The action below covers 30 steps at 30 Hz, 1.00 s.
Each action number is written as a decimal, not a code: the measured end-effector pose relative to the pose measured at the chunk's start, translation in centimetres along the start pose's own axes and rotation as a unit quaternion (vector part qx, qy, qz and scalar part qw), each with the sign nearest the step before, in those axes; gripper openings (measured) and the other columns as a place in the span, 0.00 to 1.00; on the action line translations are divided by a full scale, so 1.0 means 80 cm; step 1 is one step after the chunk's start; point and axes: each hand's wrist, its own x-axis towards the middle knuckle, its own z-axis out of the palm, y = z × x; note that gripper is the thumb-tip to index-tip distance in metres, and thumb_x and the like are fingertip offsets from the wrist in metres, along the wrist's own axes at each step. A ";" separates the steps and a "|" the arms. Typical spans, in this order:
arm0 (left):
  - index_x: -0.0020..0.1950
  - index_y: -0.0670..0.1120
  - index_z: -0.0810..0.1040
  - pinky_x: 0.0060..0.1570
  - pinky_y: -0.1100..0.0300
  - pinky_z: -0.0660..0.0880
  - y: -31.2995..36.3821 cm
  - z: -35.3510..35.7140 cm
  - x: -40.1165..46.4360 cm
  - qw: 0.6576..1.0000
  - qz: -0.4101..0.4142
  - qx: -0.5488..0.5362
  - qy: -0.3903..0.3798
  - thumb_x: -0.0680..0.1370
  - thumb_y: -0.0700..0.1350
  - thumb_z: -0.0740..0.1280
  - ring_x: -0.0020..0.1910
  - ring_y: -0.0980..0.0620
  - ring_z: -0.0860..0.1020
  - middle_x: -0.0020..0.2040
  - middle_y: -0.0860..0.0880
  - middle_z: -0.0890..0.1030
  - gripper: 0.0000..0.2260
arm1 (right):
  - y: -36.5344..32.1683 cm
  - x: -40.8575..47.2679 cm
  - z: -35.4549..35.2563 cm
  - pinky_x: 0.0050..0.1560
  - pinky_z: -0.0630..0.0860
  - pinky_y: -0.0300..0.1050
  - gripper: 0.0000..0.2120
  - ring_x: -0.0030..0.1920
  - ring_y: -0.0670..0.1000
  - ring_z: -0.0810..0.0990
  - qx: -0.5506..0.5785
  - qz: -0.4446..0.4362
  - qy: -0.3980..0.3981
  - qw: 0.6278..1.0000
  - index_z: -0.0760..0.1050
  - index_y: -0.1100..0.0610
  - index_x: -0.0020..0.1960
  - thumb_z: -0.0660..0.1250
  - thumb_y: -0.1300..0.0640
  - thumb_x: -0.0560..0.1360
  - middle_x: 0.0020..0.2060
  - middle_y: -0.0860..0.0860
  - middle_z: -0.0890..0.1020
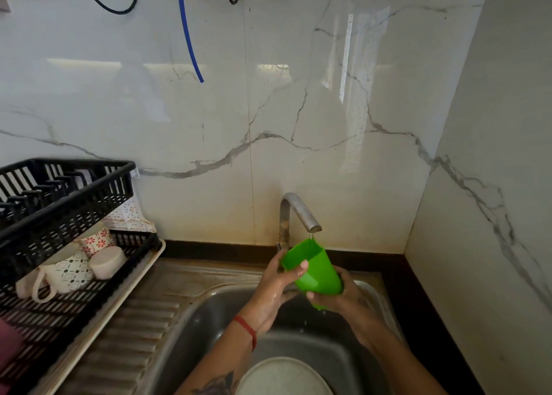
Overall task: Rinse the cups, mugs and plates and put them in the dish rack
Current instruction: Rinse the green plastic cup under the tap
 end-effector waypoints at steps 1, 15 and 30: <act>0.64 0.52 0.71 0.59 0.50 0.76 -0.004 -0.004 -0.004 1.000 -0.010 -0.001 0.001 0.68 0.48 0.71 0.56 0.51 0.80 0.58 0.49 0.80 0.25 | -0.002 -0.006 -0.001 0.50 0.80 0.47 0.44 0.55 0.51 0.78 -0.028 0.009 -0.008 1.000 0.65 0.46 0.64 0.83 0.43 0.53 0.57 0.49 0.77; 0.62 0.38 0.72 0.52 0.42 0.74 -0.066 -0.010 -0.055 0.934 -0.287 -0.199 0.078 0.76 0.61 0.64 0.52 0.38 0.77 0.57 0.36 0.77 0.28 | -0.006 -0.062 0.008 0.57 0.75 0.51 0.44 0.59 0.52 0.74 -0.259 -0.128 0.025 0.957 0.65 0.54 0.68 0.82 0.52 0.58 0.59 0.52 0.74; 0.71 0.44 0.67 0.62 0.57 0.71 0.042 -0.120 -0.130 0.933 -0.037 0.307 0.183 0.78 0.51 0.66 0.66 0.49 0.72 0.68 0.44 0.73 0.24 | -0.101 -0.089 0.103 0.54 0.74 0.49 0.38 0.55 0.52 0.76 -0.246 -0.166 0.042 0.954 0.68 0.50 0.63 0.81 0.46 0.59 0.52 0.47 0.76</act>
